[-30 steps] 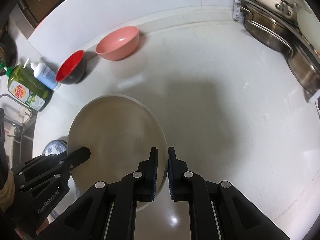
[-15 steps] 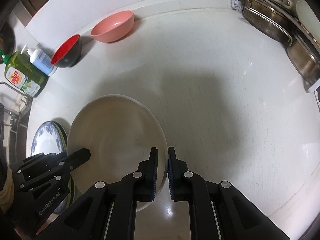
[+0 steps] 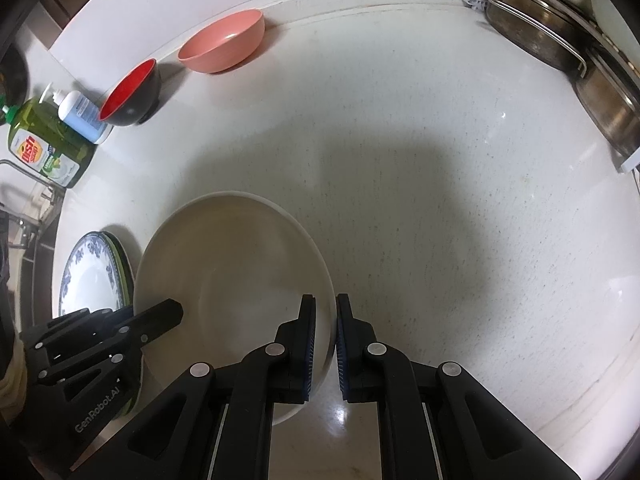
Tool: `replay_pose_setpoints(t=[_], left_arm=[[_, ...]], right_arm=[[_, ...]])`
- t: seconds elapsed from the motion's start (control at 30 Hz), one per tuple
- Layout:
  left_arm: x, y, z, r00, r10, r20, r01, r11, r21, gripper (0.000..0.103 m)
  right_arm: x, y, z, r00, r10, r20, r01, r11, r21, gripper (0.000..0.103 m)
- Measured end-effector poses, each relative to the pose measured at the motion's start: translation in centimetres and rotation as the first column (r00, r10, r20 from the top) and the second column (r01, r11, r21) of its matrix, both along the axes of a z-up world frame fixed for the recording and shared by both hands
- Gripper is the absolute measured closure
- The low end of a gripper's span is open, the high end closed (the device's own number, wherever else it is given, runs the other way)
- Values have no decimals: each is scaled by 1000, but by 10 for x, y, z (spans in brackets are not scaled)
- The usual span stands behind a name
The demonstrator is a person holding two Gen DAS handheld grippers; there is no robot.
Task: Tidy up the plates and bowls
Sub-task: 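Lower the white bowl beside the plate stack and open both grippers, then move both grippers to the rim of the pink bowl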
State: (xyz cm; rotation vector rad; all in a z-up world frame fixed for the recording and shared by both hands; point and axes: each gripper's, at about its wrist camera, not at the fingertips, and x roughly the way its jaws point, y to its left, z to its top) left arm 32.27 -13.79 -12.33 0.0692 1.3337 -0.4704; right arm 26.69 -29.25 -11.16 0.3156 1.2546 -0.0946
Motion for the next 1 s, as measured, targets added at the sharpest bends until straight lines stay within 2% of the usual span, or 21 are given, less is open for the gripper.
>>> replay_pose_setpoints(t=[0.2,0.33,0.4,0.47,0.57,0.67,0.9,1.0], left_arm=[[-1,1,2,1000,17,11,-17,1000,3,89],[0,5,6,999,36,33,-35,999,-5,69],[-1,7,10,997,47,60,-47,999,2,64],[0,10,13,995,60,81,-60,998,5,52],[1,16,19,990,86,113,-87,996,4,46],[2,21,28,984,93,149,-96,995,12,39],[5,30,57,960,92,264,-104,994,30,29],[9,31,69,951,85,298,-100,994,34,26]], right_arm=[[0,1,0,1000,5,7,-5,1000,-4,92],[-2,3,2,1000,4,21,-3,1000,-21,92],[-3,4,5,999,3,34,-2,1000,-31,92],[-3,4,7,999,10,43,-8,999,-39,91],[-3,4,11,999,6,53,-3,999,-47,88],[-4,5,17,997,2,76,3,998,-67,75],[-2,11,42,990,5,140,9,995,-97,73],[2,15,53,986,6,168,11,995,-102,66]])
